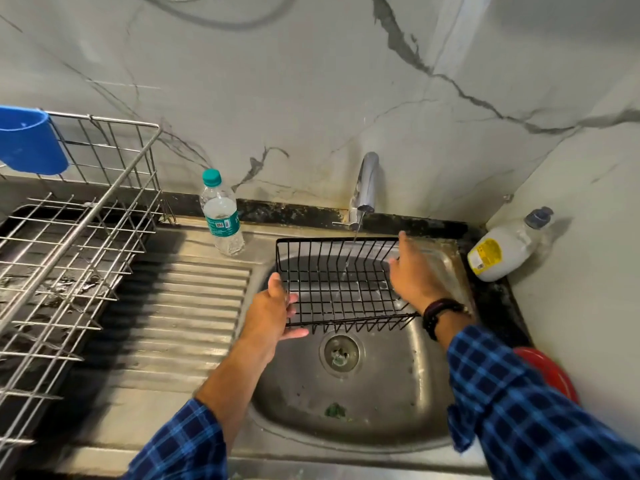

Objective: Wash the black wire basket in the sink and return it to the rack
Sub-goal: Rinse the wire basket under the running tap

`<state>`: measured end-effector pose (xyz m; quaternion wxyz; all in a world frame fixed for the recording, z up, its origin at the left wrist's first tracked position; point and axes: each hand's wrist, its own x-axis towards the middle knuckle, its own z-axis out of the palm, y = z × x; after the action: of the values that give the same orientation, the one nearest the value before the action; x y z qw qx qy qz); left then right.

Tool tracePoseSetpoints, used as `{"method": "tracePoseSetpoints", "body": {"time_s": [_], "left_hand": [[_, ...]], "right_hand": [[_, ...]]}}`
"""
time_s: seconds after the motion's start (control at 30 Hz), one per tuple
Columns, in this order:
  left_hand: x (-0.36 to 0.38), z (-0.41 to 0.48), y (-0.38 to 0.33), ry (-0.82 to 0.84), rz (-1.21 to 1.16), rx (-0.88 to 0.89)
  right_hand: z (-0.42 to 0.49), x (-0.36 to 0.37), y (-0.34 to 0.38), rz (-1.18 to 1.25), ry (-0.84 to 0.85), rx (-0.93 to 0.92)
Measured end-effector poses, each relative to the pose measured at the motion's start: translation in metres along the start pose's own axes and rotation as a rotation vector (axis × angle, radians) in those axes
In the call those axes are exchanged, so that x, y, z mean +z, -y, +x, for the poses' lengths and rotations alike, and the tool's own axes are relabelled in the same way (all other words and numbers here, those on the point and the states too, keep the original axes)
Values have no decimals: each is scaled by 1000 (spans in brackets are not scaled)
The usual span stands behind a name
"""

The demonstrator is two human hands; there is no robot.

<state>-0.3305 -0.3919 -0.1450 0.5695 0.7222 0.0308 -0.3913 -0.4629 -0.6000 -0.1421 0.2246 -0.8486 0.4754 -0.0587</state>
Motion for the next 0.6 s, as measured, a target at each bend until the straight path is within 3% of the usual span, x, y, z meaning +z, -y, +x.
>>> {"method": "tracePoseSetpoints", "body": {"time_s": [0.13,0.27,0.43,0.6], "left_hand": [[-23,-5,0,-16,25,54],[-49,-3,-6,-44,74,51],[-59,-2,-1,-38,171,129],[-60,1,-3,-64,257,232]], "right_hand": [[11,20,7,59,29,149],[11,32,10,347,124,221],[-2,51,1,523,235,346],[-15,68,-3,717,257,282]]}}
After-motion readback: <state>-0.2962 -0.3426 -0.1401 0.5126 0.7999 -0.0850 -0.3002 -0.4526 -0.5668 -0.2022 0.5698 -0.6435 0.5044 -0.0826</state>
